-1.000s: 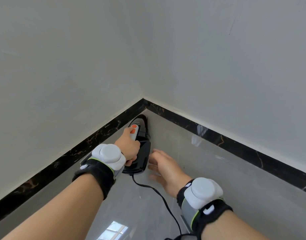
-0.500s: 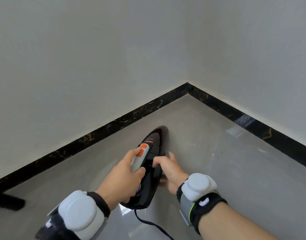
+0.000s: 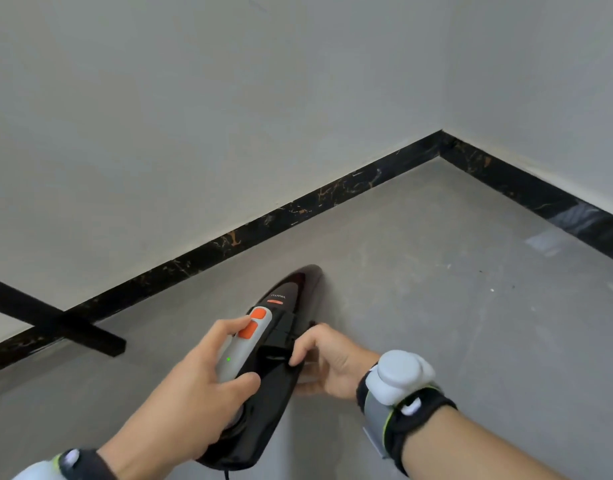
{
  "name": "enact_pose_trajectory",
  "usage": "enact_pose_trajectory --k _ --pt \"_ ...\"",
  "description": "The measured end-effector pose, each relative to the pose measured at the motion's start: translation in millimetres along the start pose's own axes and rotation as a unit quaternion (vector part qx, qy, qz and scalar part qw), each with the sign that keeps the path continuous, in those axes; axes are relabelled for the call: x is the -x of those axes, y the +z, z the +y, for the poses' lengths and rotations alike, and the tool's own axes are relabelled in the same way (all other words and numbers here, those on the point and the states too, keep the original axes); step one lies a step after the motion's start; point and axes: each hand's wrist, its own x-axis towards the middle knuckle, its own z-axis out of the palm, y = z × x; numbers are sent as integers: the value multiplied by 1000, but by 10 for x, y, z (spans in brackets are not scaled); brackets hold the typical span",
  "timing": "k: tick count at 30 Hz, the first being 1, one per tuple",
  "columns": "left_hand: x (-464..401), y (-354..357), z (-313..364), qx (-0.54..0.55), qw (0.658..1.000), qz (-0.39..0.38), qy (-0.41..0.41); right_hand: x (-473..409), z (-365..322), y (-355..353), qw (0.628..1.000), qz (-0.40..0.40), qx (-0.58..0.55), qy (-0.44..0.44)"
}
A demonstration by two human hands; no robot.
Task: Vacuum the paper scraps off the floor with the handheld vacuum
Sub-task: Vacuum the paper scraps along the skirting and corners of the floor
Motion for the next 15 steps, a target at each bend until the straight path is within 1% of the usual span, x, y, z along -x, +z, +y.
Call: enact_pose_trajectory --k 5,11,15 --pt "-202 115 126 20 1000 -7 -4 85 -87 33 984 68 -164 -18" --pt "-393 342 388 15 999 -24 25 253 -240 -245 972 98 -207 -45" --pt "-299 432 556 10 996 -81 39 380 -315 -477 959 89 -259 -74"
